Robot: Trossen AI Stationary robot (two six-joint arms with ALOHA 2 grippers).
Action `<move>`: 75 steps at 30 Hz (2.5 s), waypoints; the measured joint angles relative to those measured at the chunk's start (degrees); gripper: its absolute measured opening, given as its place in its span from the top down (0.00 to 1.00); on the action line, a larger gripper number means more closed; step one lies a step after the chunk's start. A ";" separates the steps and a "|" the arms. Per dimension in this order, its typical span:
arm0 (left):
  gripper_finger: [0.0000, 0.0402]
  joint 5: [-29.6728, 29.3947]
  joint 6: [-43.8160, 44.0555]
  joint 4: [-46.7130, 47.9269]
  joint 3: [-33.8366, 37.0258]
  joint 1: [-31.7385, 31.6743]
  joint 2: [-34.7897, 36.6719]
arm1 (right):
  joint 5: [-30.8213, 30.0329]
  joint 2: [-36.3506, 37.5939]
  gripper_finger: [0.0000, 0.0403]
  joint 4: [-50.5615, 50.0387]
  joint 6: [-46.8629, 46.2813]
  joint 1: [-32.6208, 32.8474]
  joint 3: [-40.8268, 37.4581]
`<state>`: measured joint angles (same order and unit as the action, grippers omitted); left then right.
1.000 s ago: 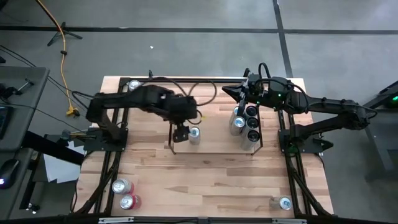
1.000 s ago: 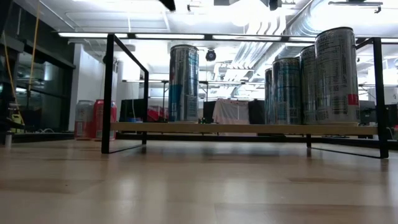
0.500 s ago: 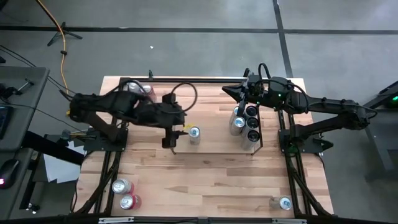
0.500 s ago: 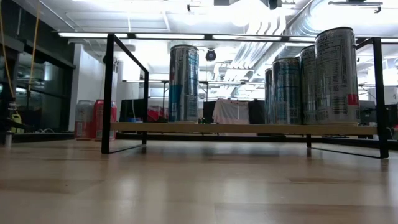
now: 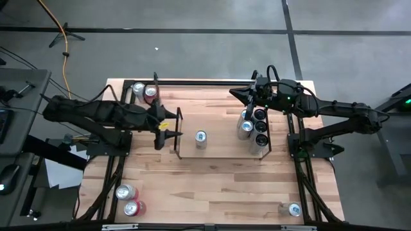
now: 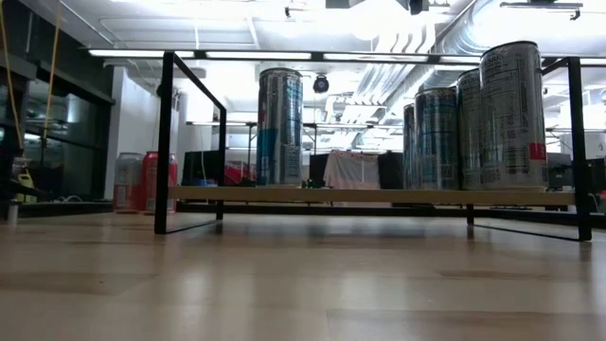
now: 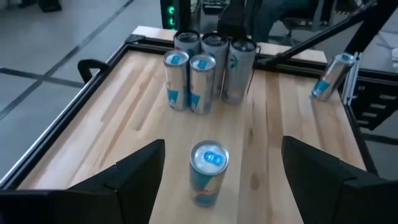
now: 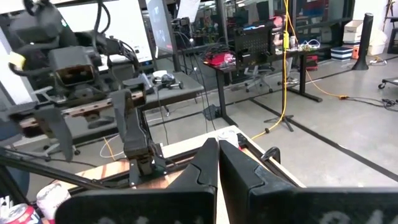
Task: Place canned beverage on shelf
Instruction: Put the blue soda can on the shelf aligned with the other blue soda cans
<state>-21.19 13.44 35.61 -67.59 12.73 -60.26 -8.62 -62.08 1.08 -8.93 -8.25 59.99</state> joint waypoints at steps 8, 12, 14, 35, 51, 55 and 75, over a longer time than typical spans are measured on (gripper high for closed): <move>0.31 -0.09 -0.24 0.40 3.04 0.00 3.23 | 0.00 0.00 1.00 -0.02 -0.24 0.02 0.00; 0.31 -0.52 -3.41 0.12 3.04 -0.56 2.51 | 0.00 -0.19 1.00 -0.07 -1.55 0.01 0.02; 0.31 -0.61 -4.46 0.27 3.06 -0.76 1.92 | 0.00 -0.22 1.00 -0.67 -1.55 0.02 0.02; 0.85 10.96 -0.40 9.25 -6.54 -6.50 -16.16 | 1.73 -1.01 1.00 -11.16 -6.57 0.04 0.04; 1.00 20.21 -8.17 14.77 -7.48 -9.63 -26.46 | 1.75 -0.98 1.00 -12.29 -9.22 0.07 0.04; 1.00 21.51 -9.23 13.65 -7.48 -10.26 -29.41 | 1.75 -0.98 1.00 -12.59 -9.25 0.07 0.04; 1.00 17.11 -11.14 -3.20 -7.50 -10.64 -37.29 | 1.75 -0.98 1.00 -12.63 -10.34 0.06 0.04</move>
<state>-4.08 2.31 32.41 -75.09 2.09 -97.55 -6.87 -63.07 -11.55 -19.27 -8.19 60.03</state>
